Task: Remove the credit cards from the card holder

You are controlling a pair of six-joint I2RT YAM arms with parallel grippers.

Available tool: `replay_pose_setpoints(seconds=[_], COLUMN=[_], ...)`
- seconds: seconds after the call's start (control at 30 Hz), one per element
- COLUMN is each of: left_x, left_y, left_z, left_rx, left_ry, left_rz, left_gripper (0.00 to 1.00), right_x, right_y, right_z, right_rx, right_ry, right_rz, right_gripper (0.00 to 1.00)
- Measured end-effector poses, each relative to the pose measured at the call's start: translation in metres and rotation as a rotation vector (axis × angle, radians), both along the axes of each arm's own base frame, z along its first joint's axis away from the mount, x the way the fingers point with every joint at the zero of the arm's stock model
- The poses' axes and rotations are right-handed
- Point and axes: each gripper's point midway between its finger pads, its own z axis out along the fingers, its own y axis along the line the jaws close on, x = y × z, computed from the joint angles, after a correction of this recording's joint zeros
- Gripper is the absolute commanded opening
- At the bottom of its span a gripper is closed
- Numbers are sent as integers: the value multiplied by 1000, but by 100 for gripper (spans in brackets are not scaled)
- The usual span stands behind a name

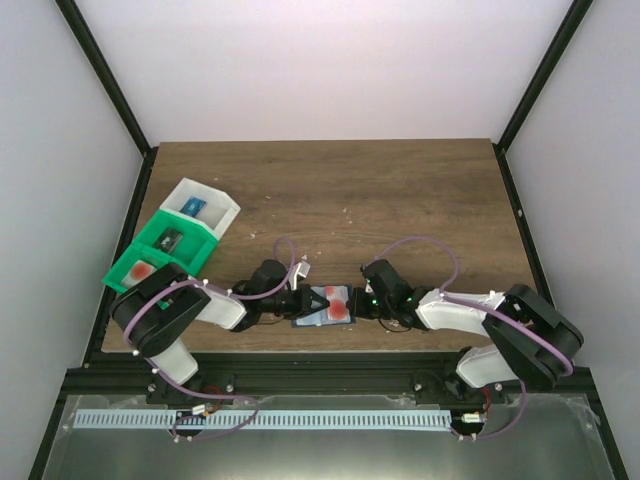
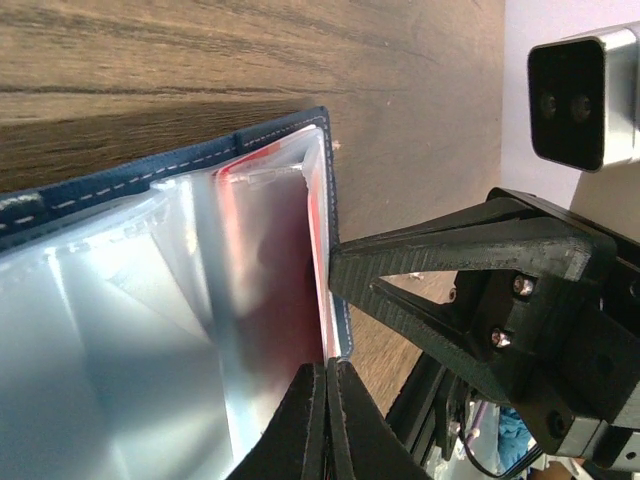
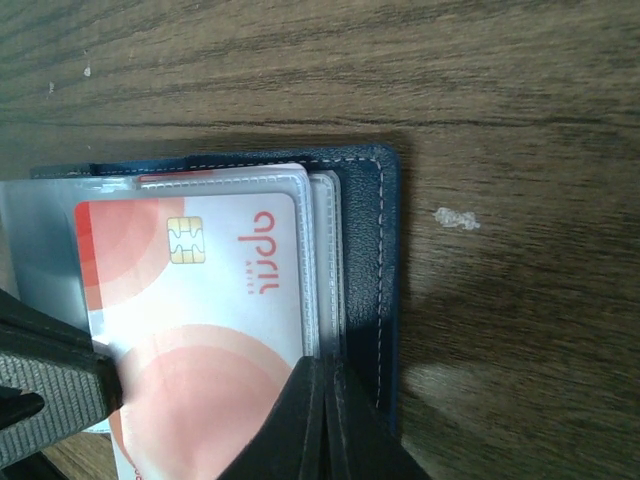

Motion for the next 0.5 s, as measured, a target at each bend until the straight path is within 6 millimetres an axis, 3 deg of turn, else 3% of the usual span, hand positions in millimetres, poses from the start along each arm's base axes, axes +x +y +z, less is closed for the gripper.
replay_pose_setpoints(seconds=[0.13,0.23,0.27,0.3,0.5], left_x=[-1,0,-1,-2,-3], left_y=[-1,0,0,-1,-1], left_z=[2,1,1,1,0], left_rx=[-20,-25,-27,-28,-24], left_ry=[1,8,9,9,12], left_rz=[2,1,1,-5,-12], left_gripper=[0,11,2,0,0], right_x=[0,0,0,0,0], right_y=[0,0,0,0,0], right_z=[0,0,0,0,0], right_rx=[3,5,5,6,9], right_ry=[2,5,4,3,2], right_rz=[-5,-9,-9,-10,-12], right_gripper=[1,1,1,1,0])
